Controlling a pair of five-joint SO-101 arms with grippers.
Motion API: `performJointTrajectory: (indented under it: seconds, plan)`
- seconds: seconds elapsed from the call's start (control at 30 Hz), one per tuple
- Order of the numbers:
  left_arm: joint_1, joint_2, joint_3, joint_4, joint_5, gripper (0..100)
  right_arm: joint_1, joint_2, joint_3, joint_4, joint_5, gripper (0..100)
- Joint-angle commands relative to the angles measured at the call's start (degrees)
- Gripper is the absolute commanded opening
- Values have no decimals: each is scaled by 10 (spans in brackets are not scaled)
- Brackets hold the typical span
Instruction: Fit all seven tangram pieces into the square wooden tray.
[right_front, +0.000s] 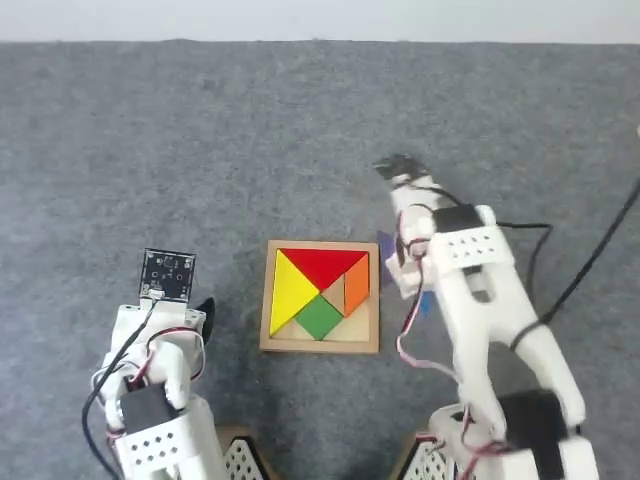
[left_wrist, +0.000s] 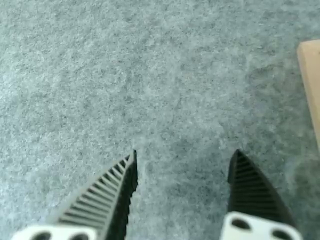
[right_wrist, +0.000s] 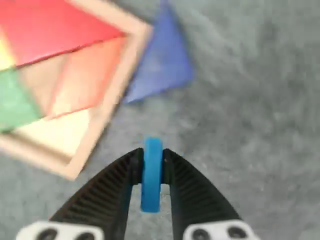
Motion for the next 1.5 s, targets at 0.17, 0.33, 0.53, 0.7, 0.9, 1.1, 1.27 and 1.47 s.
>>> performJointTrajectory:
  seconds: [0.17,0.33,0.53,0.7,0.9,1.1,1.27,1.47]
  plan:
    - [0,2,-4,-2,-6,281,-200,28,-120,27,111,9]
    - [0,2,-4,-2,-6,281,-268,141,-248,27,144,9]
    - [0,2,-4,-2,-6,281,-298,252,-353,26,178,9]
    - [0,2,-4,-2,-6,281,-311,297,-365,7,177,9]
    - [0,2,-4,-2,-6,281,-312,313,-363,4,181,9]
    - [0,2,-4,-2,-6,281,-312,327,-350,3,200,9]
    - [0,2,-4,-2,-6,281,-338,327,-324,2,224,9]
    - [0,2,-4,-2,-6,281,-349,331,-316,5,225,9]
